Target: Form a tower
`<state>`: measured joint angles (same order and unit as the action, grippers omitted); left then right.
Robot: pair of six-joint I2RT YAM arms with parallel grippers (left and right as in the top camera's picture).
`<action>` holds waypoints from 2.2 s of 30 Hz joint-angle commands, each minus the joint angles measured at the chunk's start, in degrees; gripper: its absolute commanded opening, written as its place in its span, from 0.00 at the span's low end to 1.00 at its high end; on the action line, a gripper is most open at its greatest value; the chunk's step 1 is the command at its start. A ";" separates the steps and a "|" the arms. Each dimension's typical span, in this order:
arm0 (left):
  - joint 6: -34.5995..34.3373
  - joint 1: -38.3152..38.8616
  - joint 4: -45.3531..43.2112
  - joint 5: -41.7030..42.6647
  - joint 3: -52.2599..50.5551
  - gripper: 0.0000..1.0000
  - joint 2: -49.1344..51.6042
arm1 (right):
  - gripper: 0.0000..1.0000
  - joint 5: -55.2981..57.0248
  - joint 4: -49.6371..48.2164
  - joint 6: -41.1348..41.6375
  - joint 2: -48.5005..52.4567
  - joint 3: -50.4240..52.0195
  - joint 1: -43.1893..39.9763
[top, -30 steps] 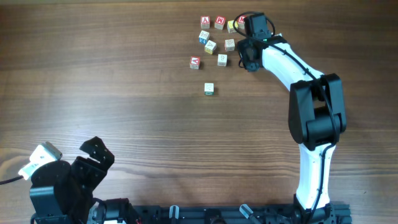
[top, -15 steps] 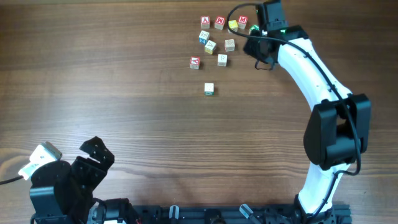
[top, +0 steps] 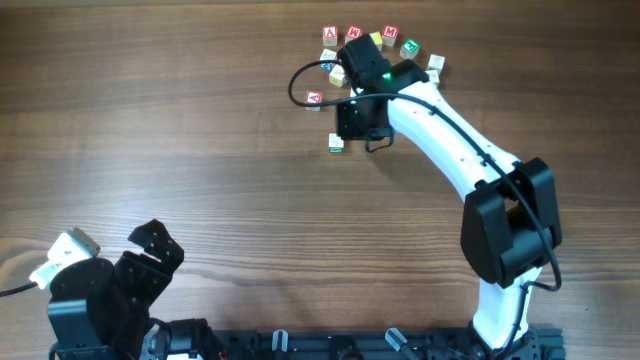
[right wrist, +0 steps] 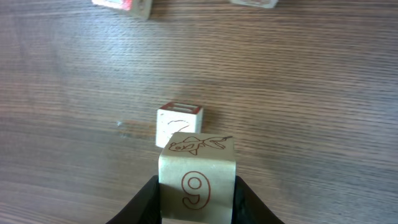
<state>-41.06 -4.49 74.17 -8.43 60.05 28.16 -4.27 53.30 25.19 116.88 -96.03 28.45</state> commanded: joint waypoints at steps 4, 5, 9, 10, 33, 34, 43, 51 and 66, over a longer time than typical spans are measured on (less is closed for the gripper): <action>-0.13 0.26 -0.15 0.48 -0.04 1.00 -0.24 | 0.24 -0.02 -3.67 -1.03 -1.81 1.99 4.42; -0.13 0.26 -0.15 0.48 -0.04 1.00 -0.24 | 0.24 0.28 -4.13 -1.03 -1.81 2.56 4.74; -0.13 0.26 -0.15 0.48 -0.04 1.00 -0.24 | 0.25 4.94 -4.22 -1.03 -1.81 2.95 4.81; -0.13 0.26 -0.15 0.48 -0.04 1.00 -0.24 | 0.25 4.90 -4.46 -0.94 -1.79 2.95 4.81; -0.13 0.26 -0.15 0.48 -0.04 1.00 -0.24 | 0.29 7.54 -6.84 6.93 2.62 2.95 4.81; -0.13 0.26 -0.15 0.48 -0.04 1.00 -0.24 | 0.29 8.52 -6.78 6.91 2.62 2.95 4.81; -0.13 0.26 -0.15 0.48 -0.04 1.00 -0.24 | 0.33 8.57 -6.95 6.71 2.73 2.95 4.81; -0.13 0.26 -0.15 0.48 -0.04 1.00 -0.24 | 0.33 8.57 -6.95 6.75 2.78 2.95 4.81; -0.13 0.26 -0.15 0.48 -0.04 1.00 -0.24 | 0.43 8.57 -7.04 6.73 2.93 2.97 4.81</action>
<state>-41.06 -4.49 74.17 -8.43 60.05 28.16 3.05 46.61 31.48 118.30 -93.45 33.39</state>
